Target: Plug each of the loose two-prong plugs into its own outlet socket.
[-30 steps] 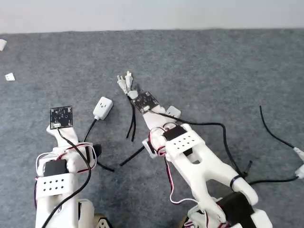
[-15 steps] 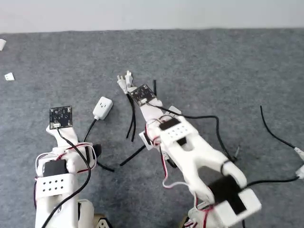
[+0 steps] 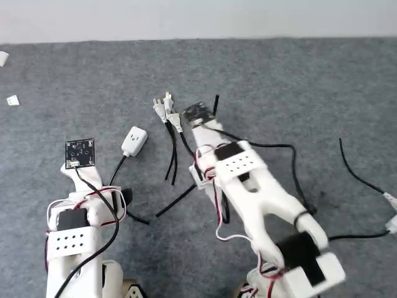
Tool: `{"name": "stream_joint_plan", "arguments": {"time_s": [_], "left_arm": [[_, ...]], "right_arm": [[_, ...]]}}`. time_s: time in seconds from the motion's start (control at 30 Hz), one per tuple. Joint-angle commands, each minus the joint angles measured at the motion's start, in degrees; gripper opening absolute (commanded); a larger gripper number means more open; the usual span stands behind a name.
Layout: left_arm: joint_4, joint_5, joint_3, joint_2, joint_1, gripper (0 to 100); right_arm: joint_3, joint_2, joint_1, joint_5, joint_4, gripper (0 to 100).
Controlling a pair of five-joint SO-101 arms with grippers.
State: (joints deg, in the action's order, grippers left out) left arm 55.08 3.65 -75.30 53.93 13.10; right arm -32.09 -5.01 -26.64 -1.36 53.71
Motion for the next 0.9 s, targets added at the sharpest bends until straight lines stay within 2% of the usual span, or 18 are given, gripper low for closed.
{"name": "stream_joint_plan", "arguments": {"time_s": [0.0, 0.1, 0.2, 0.3, 0.4, 0.53, 0.63, 0.73, 0.87], "left_arm": [[-1.4, -0.6, 0.4, -0.2, 0.3, 26], [-1.4, -0.6, 0.4, -0.2, 0.3, 26], [-1.4, -0.6, 0.4, -0.2, 0.2, 26], [-1.4, -0.5, 0.3, -0.2, -0.3, 26], [-2.7, -0.4, -1.1, -0.2, -2.0, 26], [-3.1, -0.3, -1.2, -0.2, -2.4, 26], [-3.1, -0.3, -1.3, -0.2, -2.4, 26], [-3.2, -0.3, -1.3, -0.2, -2.4, 26], [-3.2, -0.3, -1.3, -0.2, -2.4, 26]], "right_arm": [[3.2, -7.9, 3.3, -0.1, 3.8, 0.8], [4.7, -13.3, 7.5, -3.3, 8.7, 0.8], [6.5, -19.0, 14.7, -6.2, 14.4, 0.8], [7.0, -24.6, 26.2, -10.2, 17.4, 0.8], [6.8, -28.1, 41.0, -13.5, 17.2, 0.9], [4.7, -28.3, 60.2, -17.3, 10.3, 0.9], [1.6, -26.8, 71.3, -20.6, 1.8, 0.9], [-0.3, -22.3, 77.8, -21.9, -4.1, 1.1], [-0.4, -12.8, 81.7, -22.6, -8.8, 1.2]]}}
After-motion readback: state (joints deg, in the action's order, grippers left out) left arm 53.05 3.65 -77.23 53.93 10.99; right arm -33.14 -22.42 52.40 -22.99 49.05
